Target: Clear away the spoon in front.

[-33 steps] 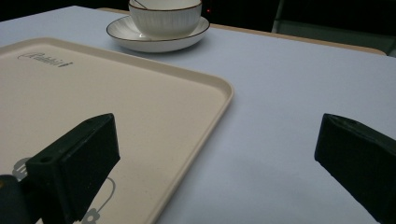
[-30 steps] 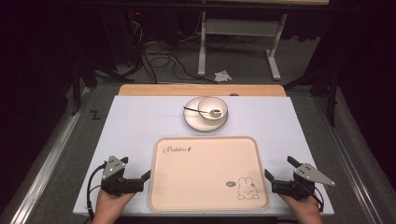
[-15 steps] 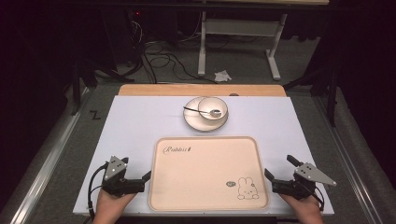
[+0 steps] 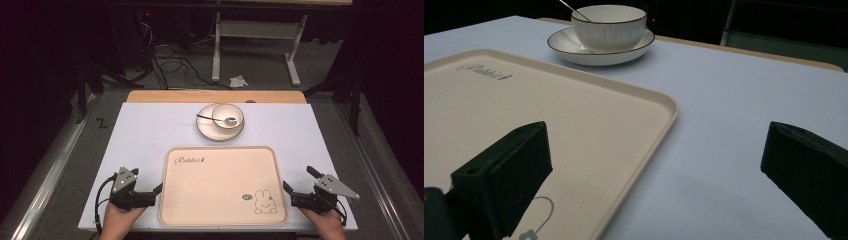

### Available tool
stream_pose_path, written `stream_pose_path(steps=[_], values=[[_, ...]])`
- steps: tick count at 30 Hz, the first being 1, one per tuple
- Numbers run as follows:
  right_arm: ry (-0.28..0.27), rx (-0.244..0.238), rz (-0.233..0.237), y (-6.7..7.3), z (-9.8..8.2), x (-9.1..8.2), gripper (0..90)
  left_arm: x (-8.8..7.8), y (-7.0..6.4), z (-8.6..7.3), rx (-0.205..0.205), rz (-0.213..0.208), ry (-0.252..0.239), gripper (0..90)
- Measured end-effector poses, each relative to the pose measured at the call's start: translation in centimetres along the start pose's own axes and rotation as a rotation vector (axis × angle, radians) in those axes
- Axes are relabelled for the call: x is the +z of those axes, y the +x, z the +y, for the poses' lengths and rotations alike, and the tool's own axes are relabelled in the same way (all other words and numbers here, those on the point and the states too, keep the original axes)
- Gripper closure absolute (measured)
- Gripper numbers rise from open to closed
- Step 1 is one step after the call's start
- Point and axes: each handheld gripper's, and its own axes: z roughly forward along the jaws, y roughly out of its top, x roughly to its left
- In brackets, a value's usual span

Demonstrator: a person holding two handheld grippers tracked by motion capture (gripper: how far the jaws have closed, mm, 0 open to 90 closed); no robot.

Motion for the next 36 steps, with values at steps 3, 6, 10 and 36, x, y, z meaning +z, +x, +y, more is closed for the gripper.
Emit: stream_pose_path(steps=[3,6,10,36], values=[[-0.004,-0.009,-0.001,0.0,0.0,0.0,0.5,-0.1,-0.1,0.1,0.001,-0.003,-0.003,0.6],[0.000,-0.020,-0.005,0.0,0.1,0.0,0.5,-0.1,-0.2,0.1,0.003,-0.001,-0.009,0.8],[0.002,-0.014,-0.002,0.2,0.1,0.0,0.4,-0.2,-0.3,0.2,0.005,0.001,-0.015,0.6],[0.007,-0.015,0.008,0.0,-0.1,0.2,0.5,0.5,-1.1,3.0,0.009,-0.027,-0.057,1.4]])
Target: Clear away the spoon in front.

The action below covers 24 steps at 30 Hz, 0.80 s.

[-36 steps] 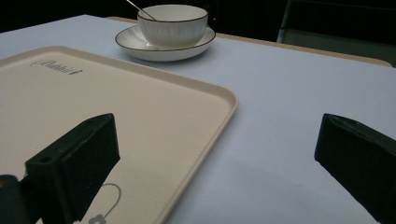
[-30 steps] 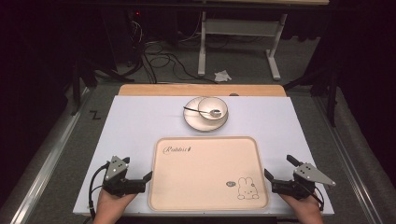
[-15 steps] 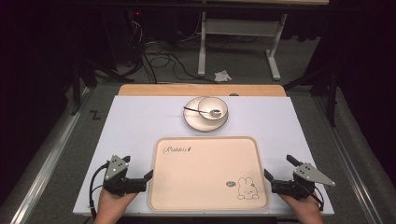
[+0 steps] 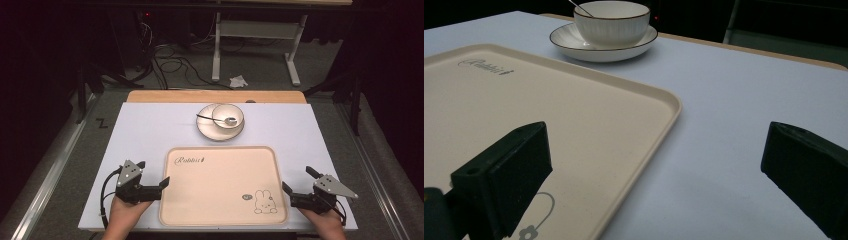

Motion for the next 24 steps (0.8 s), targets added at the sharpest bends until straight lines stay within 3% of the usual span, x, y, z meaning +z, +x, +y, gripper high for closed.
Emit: stream_pose_path(steps=[8,14,24], values=[[0.006,-0.006,0.010,0.2,0.0,0.2,0.5,0.8,0.3,1.9,-0.007,-0.007,-0.004,1.6],[0.008,-0.007,0.016,0.3,0.0,0.1,0.5,1.7,0.1,2.4,-0.016,-0.009,-0.008,1.6],[0.013,-0.016,0.020,0.4,0.0,0.4,0.5,3.6,-0.2,4.3,0.005,-0.026,-0.004,2.4]])
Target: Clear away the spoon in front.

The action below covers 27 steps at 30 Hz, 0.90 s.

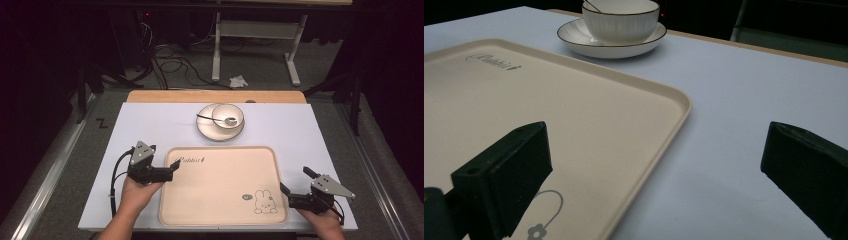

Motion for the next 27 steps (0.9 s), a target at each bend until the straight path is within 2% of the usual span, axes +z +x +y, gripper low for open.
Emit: stream_pose_path(steps=[4,8,11,19,27], values=[[-0.001,-0.002,0.002,0.1,0.0,0.0,0.5,0.8,0.1,0.8,-0.005,-0.015,0.002,3.0],[-0.001,0.000,0.002,-0.1,0.0,0.0,0.5,1.7,0.0,1.7,0.009,-0.018,0.010,3.3],[-0.002,0.001,0.004,-0.1,0.0,0.0,0.5,2.3,0.2,2.3,0.000,-0.029,0.009,3.9],[-0.009,0.001,0.002,-0.1,0.1,-0.1,0.5,3.7,0.5,3.8,-0.004,-0.033,-0.017,3.9],[-0.014,0.010,0.001,-0.2,0.1,-0.2,0.5,5.8,0.5,5.2,0.001,-0.035,0.009,3.9]])
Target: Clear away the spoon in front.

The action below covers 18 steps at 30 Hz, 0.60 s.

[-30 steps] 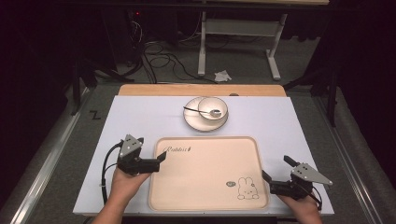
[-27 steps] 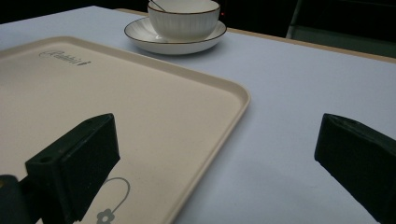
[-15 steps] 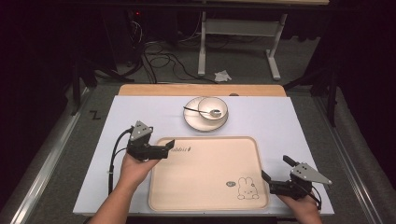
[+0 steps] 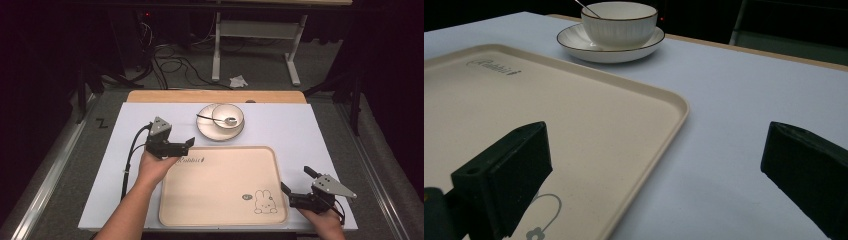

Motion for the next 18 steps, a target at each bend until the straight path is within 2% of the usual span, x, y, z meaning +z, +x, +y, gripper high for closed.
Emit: stream_pose_path(steps=[7,9,18], values=[[-0.002,0.001,0.004,-0.1,0.0,0.0,0.5,1.5,0.0,1.6,-0.013,-0.016,0.008,3.8],[-0.003,0.000,0.006,-0.1,0.0,0.0,0.5,1.9,0.2,2.0,-0.029,-0.020,0.003,3.8],[-0.007,0.004,0.012,-0.1,0.0,0.1,0.5,3.6,0.6,3.0,-0.008,-0.003,0.026,5.1]])
